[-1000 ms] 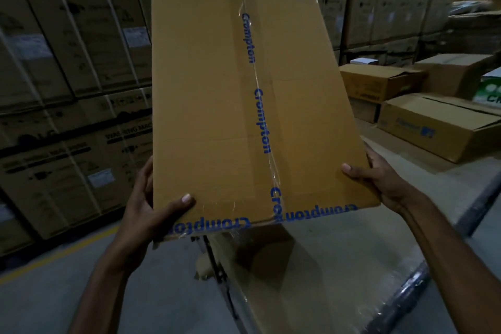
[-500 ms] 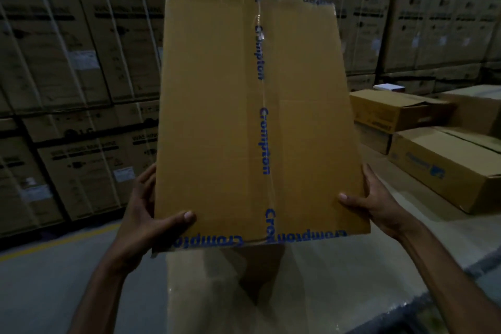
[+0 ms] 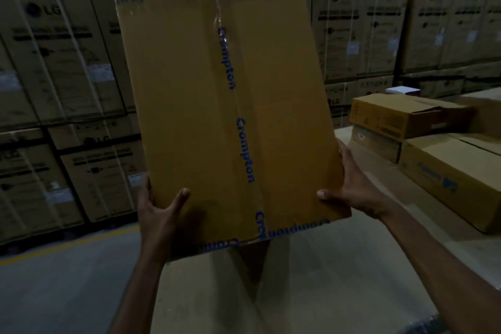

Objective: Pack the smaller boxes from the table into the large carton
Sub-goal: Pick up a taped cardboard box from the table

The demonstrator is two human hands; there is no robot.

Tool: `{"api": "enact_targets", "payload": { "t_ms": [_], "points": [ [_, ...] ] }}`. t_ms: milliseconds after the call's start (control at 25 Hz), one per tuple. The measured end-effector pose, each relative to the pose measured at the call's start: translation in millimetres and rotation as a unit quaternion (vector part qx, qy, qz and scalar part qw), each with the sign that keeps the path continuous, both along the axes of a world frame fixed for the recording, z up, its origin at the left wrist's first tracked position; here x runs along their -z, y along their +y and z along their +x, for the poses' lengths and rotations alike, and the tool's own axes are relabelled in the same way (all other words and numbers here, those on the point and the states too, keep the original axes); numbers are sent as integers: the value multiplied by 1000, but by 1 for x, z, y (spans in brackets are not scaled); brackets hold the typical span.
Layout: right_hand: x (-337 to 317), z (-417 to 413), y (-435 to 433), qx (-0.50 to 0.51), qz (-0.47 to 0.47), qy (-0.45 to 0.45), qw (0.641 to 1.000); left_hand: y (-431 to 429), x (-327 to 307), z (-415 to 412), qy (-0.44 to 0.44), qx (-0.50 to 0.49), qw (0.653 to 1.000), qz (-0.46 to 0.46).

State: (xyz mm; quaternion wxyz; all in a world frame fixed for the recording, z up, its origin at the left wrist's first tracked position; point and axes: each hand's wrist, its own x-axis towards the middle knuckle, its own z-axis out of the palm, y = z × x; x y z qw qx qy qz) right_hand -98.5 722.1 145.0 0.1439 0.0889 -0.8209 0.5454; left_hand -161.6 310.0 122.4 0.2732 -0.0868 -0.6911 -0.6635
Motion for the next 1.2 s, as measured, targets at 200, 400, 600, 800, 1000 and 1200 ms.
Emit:
{"api": "enact_targets", "payload": {
  "t_ms": [200,400,600,800,1000,1200],
  "points": [
    [-45,-44,-11,76,-103,22,992,14,-48,-45,-17,-31,999,20],
    [-29,-78,-10,111,-109,39,987,47,-28,-68,0,-80,995,54],
    [-9,-117,16,128,-61,65,988,59,-21,-99,14,-59,996,71],
    [3,-159,46,164,96,66,980,86,-1,-120,-44,-36,998,13],
    [51,-182,65,180,134,-9,974,101,35,-130,-112,12,993,-39],
    [26,-184,79,134,2,-29,991,107,-5,-141,-80,-43,994,-53]
  ]
}}
